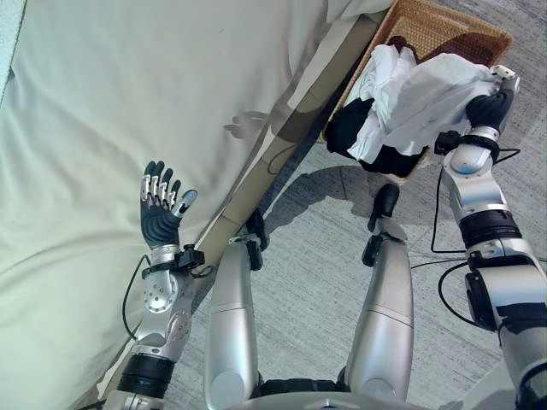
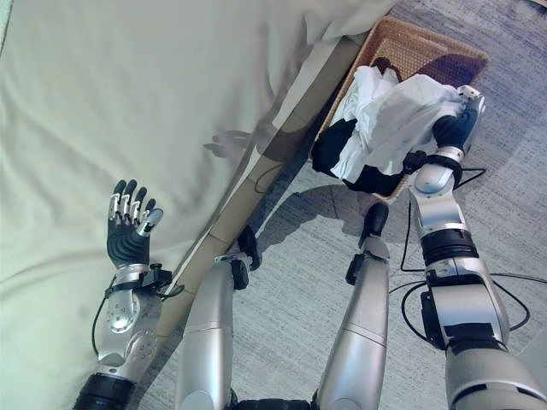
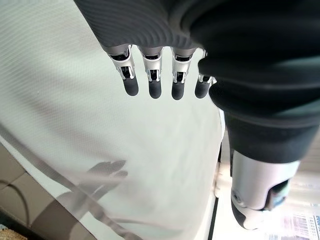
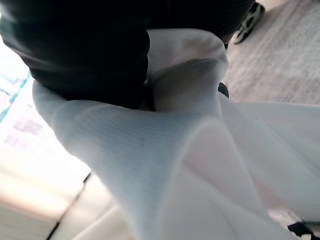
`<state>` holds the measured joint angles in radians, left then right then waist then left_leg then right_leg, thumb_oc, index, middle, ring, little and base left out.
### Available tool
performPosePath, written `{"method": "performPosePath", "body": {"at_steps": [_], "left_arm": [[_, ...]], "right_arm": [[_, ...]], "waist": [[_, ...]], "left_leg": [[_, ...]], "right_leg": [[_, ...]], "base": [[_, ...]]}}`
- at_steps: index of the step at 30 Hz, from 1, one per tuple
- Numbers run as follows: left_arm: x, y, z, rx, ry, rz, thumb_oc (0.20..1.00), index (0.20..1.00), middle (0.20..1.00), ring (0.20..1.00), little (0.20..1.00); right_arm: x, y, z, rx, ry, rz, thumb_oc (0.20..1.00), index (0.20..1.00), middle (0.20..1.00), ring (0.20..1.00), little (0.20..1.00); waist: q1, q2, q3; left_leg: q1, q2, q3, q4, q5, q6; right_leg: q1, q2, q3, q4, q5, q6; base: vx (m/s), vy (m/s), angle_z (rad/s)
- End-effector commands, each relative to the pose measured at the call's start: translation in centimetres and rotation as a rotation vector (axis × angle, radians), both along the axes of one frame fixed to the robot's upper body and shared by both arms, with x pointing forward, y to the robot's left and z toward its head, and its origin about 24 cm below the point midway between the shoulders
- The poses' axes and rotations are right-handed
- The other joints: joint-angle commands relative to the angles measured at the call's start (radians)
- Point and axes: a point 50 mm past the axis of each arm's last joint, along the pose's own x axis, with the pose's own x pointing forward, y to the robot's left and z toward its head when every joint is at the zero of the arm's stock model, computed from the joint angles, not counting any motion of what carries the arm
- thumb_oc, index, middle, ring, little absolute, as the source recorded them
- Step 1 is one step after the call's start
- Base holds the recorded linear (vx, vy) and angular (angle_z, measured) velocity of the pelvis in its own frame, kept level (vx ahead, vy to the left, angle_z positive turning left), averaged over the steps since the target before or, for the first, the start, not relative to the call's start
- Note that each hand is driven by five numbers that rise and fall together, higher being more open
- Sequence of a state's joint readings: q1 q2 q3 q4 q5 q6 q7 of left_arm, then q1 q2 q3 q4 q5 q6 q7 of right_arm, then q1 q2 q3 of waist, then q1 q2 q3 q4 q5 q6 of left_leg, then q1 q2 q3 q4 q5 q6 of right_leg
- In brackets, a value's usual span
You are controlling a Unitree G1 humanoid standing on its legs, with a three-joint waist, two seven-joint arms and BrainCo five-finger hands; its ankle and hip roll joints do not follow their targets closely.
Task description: Pick up clothes into the bucket
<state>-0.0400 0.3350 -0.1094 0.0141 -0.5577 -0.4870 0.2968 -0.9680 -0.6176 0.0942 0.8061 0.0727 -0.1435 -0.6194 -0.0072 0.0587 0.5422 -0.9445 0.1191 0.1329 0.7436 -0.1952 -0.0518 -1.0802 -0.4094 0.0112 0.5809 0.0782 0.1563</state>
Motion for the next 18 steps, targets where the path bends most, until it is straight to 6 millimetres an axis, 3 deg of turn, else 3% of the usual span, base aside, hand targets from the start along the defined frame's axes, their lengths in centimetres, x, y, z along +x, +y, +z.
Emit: {"method": "performPosePath", "body": {"at_steps": [1, 7, 14, 18], "left_arm": [[-1.4, 0.1, 2.1, -0.037, -0.137, -0.008, 1.000, 1.000, 1.000, 1.000, 1.000], [-1.4, -0.4, 2.8, -0.038, -0.163, -0.041, 1.000, 1.000, 1.000, 1.000, 1.000], [-1.2, -0.6, 3.5, -0.036, -0.194, -0.053, 1.000, 1.000, 1.000, 1.000, 1.000], [-1.0, -0.8, 3.7, -0.034, -0.199, -0.060, 1.000, 1.000, 1.000, 1.000, 1.000]], "right_arm": [[-0.5, -1.1, 5.4, -0.145, -0.081, -0.046, 0.200, 0.200, 0.200, 0.200, 0.200], [0.1, -1.1, 7.6, -0.230, -0.026, -0.077, 0.200, 0.200, 0.200, 0.200, 0.200], [0.8, -0.4, 7.5, -0.276, 0.043, -0.066, 0.200, 0.200, 0.200, 0.200, 0.200], [1.5, -0.6, 6.0, -0.261, 0.135, -0.071, 0.200, 0.200, 0.200, 0.200, 0.200]], "waist": [[0.008, 0.059, -0.022], [0.021, 0.068, -0.023], [0.026, 0.073, -0.023], [0.031, 0.078, -0.027]], "left_leg": [[-0.048, -0.041, 0.002, 0.005, -0.026, 0.017], [-0.084, -0.042, 0.007, 0.016, -0.023, 0.019], [-0.096, -0.045, 0.011, 0.011, -0.019, 0.021], [-0.105, -0.051, 0.010, 0.013, -0.021, 0.025]], "right_leg": [[-0.048, 0.046, 0.009, 0.157, -0.123, -0.017], [-0.091, 0.046, 0.021, 0.171, -0.122, -0.016], [-0.108, 0.047, 0.024, 0.175, -0.125, -0.017], [-0.122, 0.046, 0.024, 0.185, -0.131, -0.017]], "base": [[0.00, 0.000, 0.00], [0.00, 0.000, 0.00], [0.00, 0.000, 0.00], [0.00, 0.000, 0.00]]}}
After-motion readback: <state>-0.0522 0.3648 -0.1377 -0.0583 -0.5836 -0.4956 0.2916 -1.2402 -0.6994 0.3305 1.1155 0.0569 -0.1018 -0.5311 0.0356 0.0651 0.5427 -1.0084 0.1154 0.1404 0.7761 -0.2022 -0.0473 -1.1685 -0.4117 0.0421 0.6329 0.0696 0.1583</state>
